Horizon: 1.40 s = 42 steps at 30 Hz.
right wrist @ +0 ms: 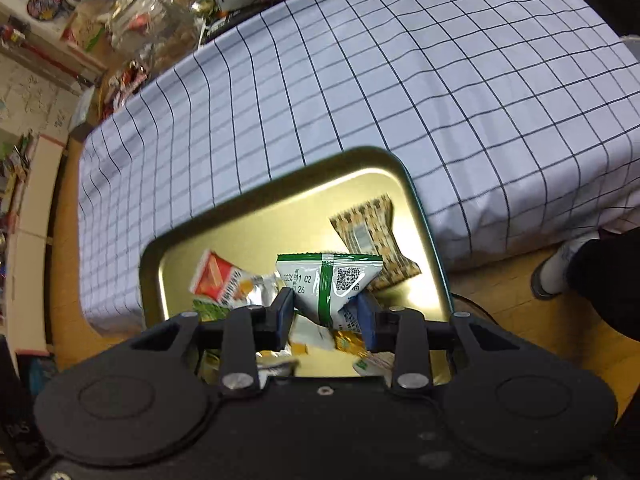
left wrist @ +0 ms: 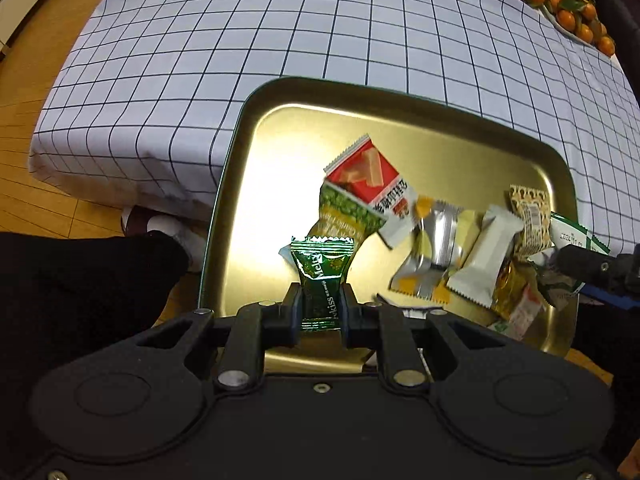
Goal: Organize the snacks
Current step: 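Open right gripper to drop the white-green packet into the tray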
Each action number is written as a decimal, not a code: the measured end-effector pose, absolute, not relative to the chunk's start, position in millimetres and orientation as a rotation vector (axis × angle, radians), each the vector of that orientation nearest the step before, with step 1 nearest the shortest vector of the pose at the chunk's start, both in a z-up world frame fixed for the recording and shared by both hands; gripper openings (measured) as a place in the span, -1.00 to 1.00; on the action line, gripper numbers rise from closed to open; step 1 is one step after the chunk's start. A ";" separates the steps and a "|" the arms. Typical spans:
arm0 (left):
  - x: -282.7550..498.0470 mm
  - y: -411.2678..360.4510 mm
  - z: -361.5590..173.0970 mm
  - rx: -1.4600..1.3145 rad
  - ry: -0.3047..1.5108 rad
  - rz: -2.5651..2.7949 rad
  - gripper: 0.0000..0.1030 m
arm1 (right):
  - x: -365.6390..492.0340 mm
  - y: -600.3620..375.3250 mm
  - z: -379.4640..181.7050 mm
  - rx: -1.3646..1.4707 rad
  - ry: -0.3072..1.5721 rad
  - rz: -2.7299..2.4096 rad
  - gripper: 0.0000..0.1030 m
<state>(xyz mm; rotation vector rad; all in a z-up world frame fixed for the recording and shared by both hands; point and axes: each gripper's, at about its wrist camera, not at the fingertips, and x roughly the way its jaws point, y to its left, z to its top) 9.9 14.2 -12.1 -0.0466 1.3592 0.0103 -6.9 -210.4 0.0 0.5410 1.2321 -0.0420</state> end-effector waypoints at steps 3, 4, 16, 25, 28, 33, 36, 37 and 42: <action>3.4 15.5 -9.9 -0.040 1.353 0.008 -0.50 | -13.7 -202.1 0.2 0.494 1.239 -0.043 -0.31; 2.6 16.0 -8.6 -0.044 1.349 0.005 -0.50 | -14.7 -199.7 1.1 0.488 1.239 -0.038 -0.31; -4.4 14.6 3.9 -0.040 1.303 0.022 -0.37 | 7.6 -183.6 31.9 0.439 1.177 0.039 -0.30; -11.8 11.4 13.3 -0.006 1.252 0.019 -0.37 | 21.6 -157.3 45.6 0.357 1.134 0.097 -0.24; -14.4 8.8 15.1 0.000 1.235 -0.019 -0.37 | 19.5 -154.3 49.8 0.321 1.112 0.113 -0.14; -18.0 -0.5 11.0 0.050 1.234 0.002 -0.36 | 7.0 -162.1 46.9 0.266 1.108 0.077 -0.08; -23.7 -6.6 8.4 0.092 1.208 0.023 -0.36 | -6.0 -170.4 40.8 0.225 1.101 0.038 -0.08; -25.5 -7.9 7.4 0.101 1.201 0.030 -0.36 | -11.5 -172.8 38.9 0.205 1.097 0.024 -0.08; -33.8 -9.8 1.9 0.097 1.155 0.009 -0.35 | -42.5 -186.9 31.7 0.156 1.011 -0.069 -0.07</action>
